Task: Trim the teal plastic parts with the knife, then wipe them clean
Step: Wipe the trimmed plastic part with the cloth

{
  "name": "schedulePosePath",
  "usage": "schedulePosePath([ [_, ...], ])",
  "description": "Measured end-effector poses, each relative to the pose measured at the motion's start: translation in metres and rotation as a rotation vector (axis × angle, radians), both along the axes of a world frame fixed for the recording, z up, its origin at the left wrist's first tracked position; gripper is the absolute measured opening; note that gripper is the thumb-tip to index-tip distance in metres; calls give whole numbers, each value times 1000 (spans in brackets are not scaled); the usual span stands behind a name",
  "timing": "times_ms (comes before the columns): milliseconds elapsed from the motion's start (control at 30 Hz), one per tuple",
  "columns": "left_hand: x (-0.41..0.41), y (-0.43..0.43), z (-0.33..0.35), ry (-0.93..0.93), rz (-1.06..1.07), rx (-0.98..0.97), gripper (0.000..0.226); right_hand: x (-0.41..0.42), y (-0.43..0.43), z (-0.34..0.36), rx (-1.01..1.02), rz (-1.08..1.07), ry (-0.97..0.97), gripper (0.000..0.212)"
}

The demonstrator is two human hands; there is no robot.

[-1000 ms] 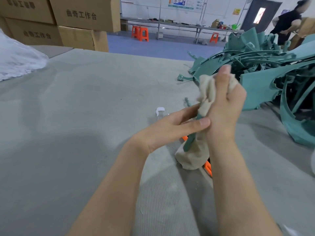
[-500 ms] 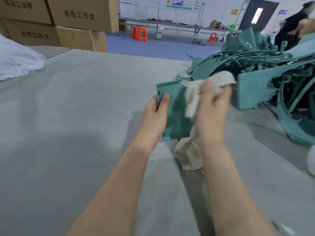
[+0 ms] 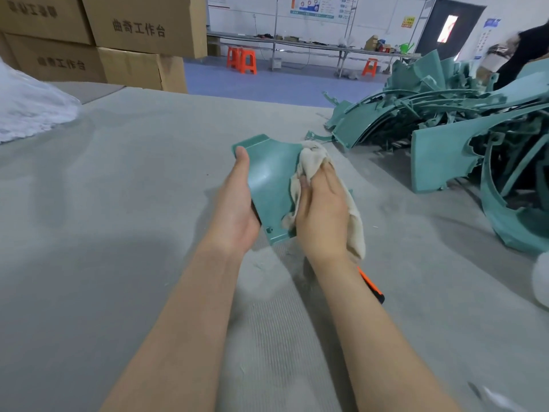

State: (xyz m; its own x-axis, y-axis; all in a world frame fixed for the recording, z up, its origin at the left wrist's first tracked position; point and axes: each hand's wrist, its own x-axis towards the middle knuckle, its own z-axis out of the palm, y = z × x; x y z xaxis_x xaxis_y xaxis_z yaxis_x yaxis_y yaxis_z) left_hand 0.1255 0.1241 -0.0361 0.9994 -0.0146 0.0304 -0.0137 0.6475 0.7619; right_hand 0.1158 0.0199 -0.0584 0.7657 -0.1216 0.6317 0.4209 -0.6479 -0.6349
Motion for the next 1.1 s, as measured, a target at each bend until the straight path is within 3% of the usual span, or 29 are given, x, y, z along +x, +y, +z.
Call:
schedulePosePath([
  [200,-3,1,0,29,49,177,48,7,-19,7,146,-148,-119,13],
  [333,-2,4,1,15,47,170,50,8,-48,32,912,-82,-20,21],
  [400,-2,3,1,-5,38,181,50,0,-58,42,1090,0,-95,15],
  [467,-3,-2,1,-24,19,184,49,-8,-49,47,978,50,-176,8],
  [533,-4,-6,2,-17,-44,102,50,-17,-21,42,614,70,-172,13],
  [633,-4,-2,6,-12,-133,-100,59,-22,25,19,-101,199,-62,30],
  [700,-2,6,8,-15,-85,-206,62,-17,33,6,-345,139,-85,39],
  [767,-3,13,9,-62,-27,-254,61,-7,22,3,-316,4,-92,35],
  [833,-4,11,11,-103,2,-250,57,-2,9,4,-180,-79,44,29],
  [933,-6,5,12,-75,49,-261,57,-10,23,1,32,12,56,29],
  [1100,-4,22,12,-115,161,-387,58,-20,52,-2,-132,194,-156,27],
])
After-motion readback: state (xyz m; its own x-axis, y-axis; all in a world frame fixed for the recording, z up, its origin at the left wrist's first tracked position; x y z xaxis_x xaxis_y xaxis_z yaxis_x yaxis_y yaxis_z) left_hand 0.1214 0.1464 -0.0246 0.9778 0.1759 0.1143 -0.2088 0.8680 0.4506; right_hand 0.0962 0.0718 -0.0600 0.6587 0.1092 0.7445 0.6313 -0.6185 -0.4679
